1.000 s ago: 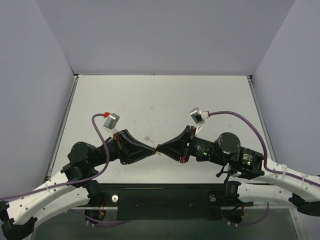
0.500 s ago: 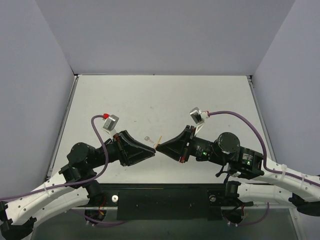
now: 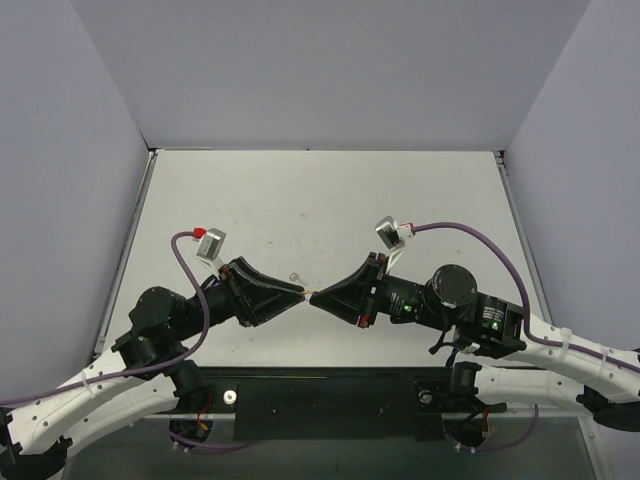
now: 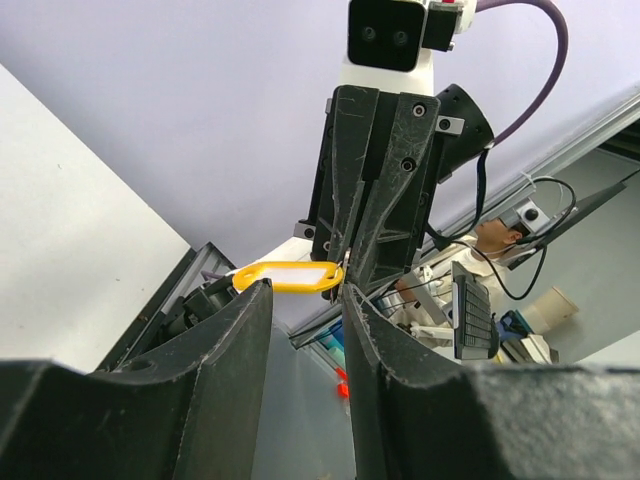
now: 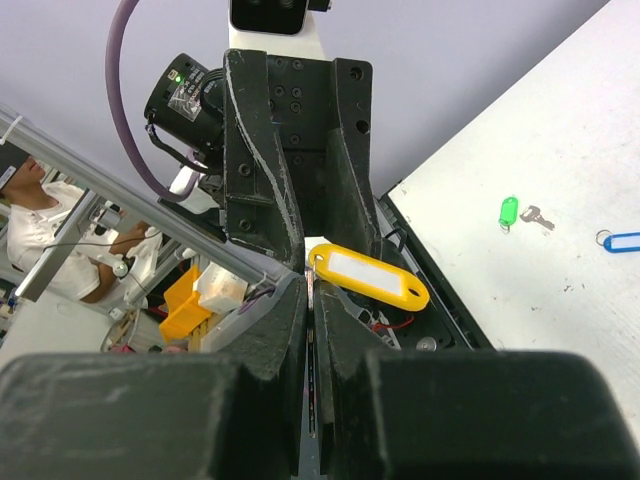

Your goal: Remove the keys from the keyring

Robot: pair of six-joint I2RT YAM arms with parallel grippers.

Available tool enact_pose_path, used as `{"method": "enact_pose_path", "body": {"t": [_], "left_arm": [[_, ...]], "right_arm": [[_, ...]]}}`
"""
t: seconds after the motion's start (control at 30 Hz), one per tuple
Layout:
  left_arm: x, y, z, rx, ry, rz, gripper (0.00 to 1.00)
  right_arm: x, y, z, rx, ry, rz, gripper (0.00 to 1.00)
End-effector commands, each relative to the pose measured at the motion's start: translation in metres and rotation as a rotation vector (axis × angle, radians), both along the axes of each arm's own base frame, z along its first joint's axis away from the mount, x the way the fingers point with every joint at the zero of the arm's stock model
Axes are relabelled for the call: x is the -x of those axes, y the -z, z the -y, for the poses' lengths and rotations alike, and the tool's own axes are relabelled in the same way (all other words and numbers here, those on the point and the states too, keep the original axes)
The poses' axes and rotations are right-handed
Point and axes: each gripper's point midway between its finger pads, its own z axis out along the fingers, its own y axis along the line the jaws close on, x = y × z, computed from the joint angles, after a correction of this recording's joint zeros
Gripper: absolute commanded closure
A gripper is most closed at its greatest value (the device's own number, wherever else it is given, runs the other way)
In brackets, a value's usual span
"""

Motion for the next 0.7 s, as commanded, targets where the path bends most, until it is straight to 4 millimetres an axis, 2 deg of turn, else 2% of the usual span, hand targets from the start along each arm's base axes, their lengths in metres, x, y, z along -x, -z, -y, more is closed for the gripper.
{"method": "enact_pose_path", "body": {"t": [0.0,0.33,0.47,0.67], "left_arm": [[0.001,-0.025,-0.013,0.039,-0.046,0.052,0.56],[0.003,-0.033,-0.031,-0.003,-0.104,0.101,0.56],[0.007,-0.034,-0.028,-0.007,-0.082,0.113,0.56],[0.011,-0.031,-0.014,0.016,-0.005,0.105,0.57]], "right_arm": [[0.005,-0.028,0.002,-0.08,-0.016,0.027,1.0],[0.008,-0.027,-0.001,-0.073,-0.033,0.023,1.0],[0.009,-0.026,-0.004,-0.07,-0.039,0.022,1.0],[0.009,-0.029,-0.005,-0.076,-0.039,0.024,1.0]]}}
